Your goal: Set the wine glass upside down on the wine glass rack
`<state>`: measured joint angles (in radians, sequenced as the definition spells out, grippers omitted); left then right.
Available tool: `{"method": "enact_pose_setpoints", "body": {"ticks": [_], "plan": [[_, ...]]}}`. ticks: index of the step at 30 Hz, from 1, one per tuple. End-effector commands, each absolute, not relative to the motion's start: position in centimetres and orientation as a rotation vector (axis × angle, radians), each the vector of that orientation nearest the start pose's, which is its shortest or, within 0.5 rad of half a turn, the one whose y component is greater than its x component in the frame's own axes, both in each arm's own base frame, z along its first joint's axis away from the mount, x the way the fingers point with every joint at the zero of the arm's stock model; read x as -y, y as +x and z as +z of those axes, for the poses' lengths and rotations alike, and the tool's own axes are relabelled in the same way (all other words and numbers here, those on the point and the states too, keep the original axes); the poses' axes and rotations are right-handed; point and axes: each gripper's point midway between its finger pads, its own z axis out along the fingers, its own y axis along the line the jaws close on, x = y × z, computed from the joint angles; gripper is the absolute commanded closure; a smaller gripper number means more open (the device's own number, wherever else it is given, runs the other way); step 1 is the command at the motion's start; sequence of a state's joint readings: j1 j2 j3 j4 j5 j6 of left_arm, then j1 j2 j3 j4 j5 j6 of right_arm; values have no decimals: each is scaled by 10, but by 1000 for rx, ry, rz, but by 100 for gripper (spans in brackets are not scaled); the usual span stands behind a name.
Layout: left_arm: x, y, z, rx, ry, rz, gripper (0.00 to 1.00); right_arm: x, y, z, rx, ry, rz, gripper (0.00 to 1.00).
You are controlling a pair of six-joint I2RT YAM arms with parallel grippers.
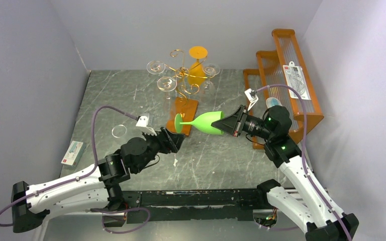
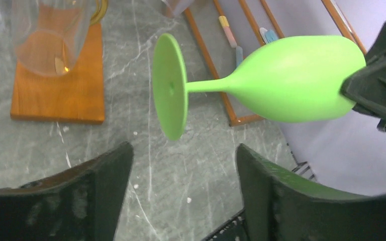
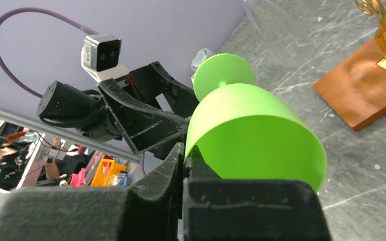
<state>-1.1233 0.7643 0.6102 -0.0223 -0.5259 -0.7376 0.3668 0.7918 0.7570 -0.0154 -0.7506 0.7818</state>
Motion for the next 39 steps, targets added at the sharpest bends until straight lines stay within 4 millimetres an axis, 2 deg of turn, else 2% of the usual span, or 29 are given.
{"method": "enact_pose_setpoints", "body": {"ticks": [1, 5, 8, 15, 17, 22, 23, 26, 27, 28, 31, 37, 39], "plan": [[265, 196, 283, -1671, 25, -941, 31, -231, 186, 317, -1782, -324, 1503, 100], [263, 204, 281, -1664, 15, -886, 55, -232, 185, 314, -1789, -322, 1517, 100], [264, 206, 280, -1665, 36, -856, 69, -233, 184, 313, -1791, -320, 1525, 100], [263, 214, 272, -1699, 48, -766, 78, -235, 184, 308, -1802, -321, 1529, 100], [264, 215, 273, -1693, 68, -748, 93, -235, 184, 306, -1806, -322, 1524, 100], [263, 219, 275, -1674, 127, -689, 95, -232, 186, 300, -1833, -301, 1486, 99], [263, 219, 275, -1666, 155, -675, 95, -231, 187, 297, -1850, -289, 1469, 90], [262, 219, 277, -1647, 212, -638, 95, -224, 190, 291, -1879, -267, 1391, 48], [261, 219, 277, -1642, 229, -623, 95, -221, 192, 291, -1879, -253, 1357, 37], [260, 220, 278, -1638, 247, -603, 95, -218, 192, 293, -1870, -253, 1336, 33], [258, 222, 275, -1654, 326, -522, 95, -210, 191, 298, -1871, -243, 1266, 26], [266, 219, 273, -1650, 517, -448, 95, -183, 205, 289, -1991, -204, 989, 25], [273, 211, 270, -1628, 659, -448, 95, -176, 207, 300, -1971, -247, 918, 25]]}}
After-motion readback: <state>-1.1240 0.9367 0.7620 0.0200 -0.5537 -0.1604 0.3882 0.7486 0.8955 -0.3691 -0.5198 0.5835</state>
